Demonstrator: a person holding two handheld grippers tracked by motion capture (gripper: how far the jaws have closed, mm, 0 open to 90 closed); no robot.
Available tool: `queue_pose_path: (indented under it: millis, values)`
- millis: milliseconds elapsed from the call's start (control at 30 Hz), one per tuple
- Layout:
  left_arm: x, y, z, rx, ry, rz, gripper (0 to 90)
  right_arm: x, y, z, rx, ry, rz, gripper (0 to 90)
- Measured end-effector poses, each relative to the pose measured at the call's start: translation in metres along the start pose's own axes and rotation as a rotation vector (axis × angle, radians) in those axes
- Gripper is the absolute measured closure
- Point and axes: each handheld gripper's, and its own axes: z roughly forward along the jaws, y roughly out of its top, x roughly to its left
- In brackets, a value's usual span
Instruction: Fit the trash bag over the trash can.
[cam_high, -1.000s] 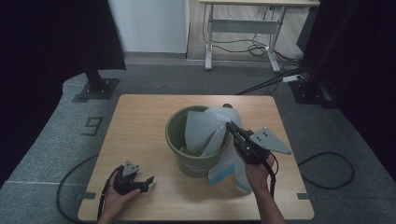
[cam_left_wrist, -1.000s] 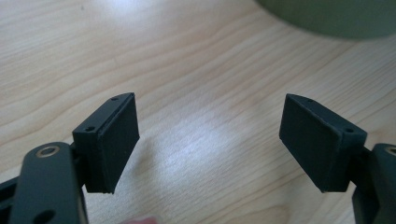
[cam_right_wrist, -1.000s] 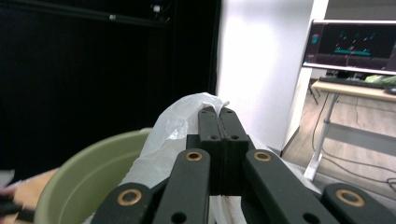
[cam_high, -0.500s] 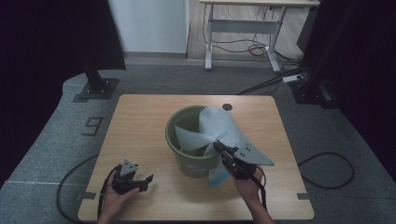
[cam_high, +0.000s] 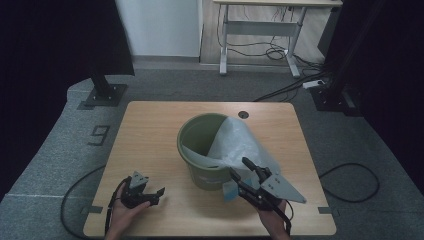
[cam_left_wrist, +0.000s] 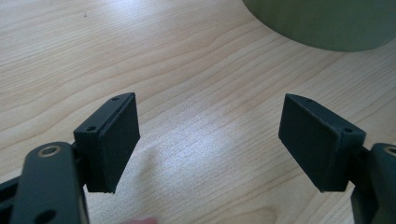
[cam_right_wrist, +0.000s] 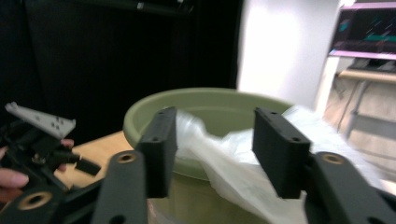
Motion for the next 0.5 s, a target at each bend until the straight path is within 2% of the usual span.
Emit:
queue_pose_path:
  millis: [67,133,200,233,300,400,433,500]
  values:
    - [0.000,0.000,0.001,0.001,-0.002,-0.002,20.4,-0.001,0.003,-0.012,-0.022,-0.027,0.006,39.4]
    - [-0.001,0.000,0.001,0.002,-0.003,-0.002,20.4,-0.004,0.005,-0.017,-0.020,-0.032,0.012,38.6]
    - [-0.001,0.000,0.001,0.003,-0.004,-0.003,20.4,-0.011,0.004,-0.025,0.005,-0.039,0.025,35.6]
    - [-0.001,0.000,0.001,0.004,-0.004,-0.002,20.4,-0.018,-0.001,-0.030,0.038,-0.053,0.034,34.1]
    - [-0.001,0.000,0.002,0.006,-0.004,-0.002,20.4,-0.020,-0.004,-0.032,0.052,-0.060,0.042,32.6]
    - [-0.002,-0.001,0.003,0.010,-0.004,0.000,20.4,-0.026,-0.018,-0.035,0.086,-0.089,0.077,28.7]
    - [-0.002,-0.001,0.004,0.012,-0.005,0.000,20.4,-0.029,-0.027,-0.034,0.103,-0.108,0.096,27.4]
    - [-0.003,-0.001,0.004,0.013,-0.003,0.001,20.4,-0.031,-0.032,-0.032,0.114,-0.117,0.105,27.3]
